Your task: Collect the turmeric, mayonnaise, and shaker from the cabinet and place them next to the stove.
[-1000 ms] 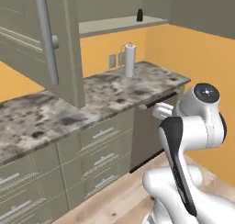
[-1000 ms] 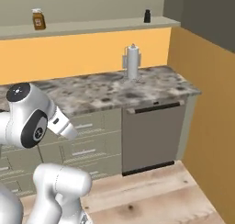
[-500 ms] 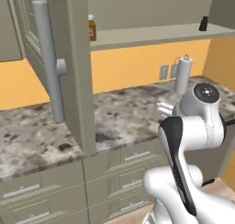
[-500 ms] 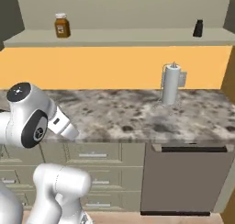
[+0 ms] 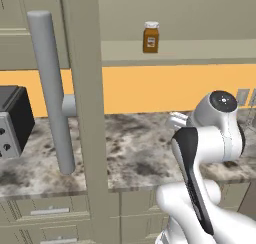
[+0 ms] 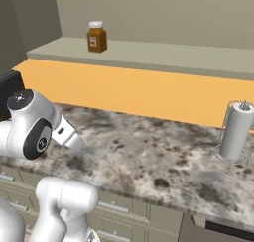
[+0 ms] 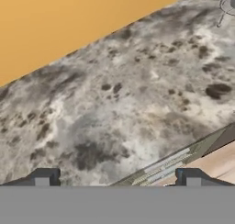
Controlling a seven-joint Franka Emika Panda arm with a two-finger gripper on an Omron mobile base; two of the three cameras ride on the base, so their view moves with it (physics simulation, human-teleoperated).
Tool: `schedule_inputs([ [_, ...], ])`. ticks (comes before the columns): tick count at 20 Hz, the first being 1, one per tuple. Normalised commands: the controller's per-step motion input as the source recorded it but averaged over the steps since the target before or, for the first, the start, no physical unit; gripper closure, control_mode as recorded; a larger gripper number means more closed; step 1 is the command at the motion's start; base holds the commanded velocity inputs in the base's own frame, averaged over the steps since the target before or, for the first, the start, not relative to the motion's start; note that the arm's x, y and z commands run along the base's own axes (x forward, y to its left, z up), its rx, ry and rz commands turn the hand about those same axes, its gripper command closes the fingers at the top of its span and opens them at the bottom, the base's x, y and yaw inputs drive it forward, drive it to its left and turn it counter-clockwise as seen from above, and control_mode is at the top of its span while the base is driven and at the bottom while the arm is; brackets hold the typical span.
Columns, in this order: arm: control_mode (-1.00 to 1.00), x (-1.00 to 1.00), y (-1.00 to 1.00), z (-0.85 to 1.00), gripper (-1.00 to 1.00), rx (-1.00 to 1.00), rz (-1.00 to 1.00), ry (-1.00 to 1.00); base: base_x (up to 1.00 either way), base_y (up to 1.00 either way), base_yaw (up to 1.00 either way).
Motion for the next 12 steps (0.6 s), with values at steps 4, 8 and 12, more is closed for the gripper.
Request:
schedule_inputs([
  [4, -1.0, 0.08, -0.03, 0.13, -1.0, 0.0, 0.06, -0.07, 0.47, -0.13, 0.2],
  [8, -1.0, 0.12, -0.17, 0.87, -1.0, -0.01, 0.24, -0.38, 0.0, 0.0, 0.0],
  [12, -1.0, 0.15, -0.03, 0.93, -1.0, -0.06, 0.19, -0.38, 0.0, 0.0, 0.0],
])
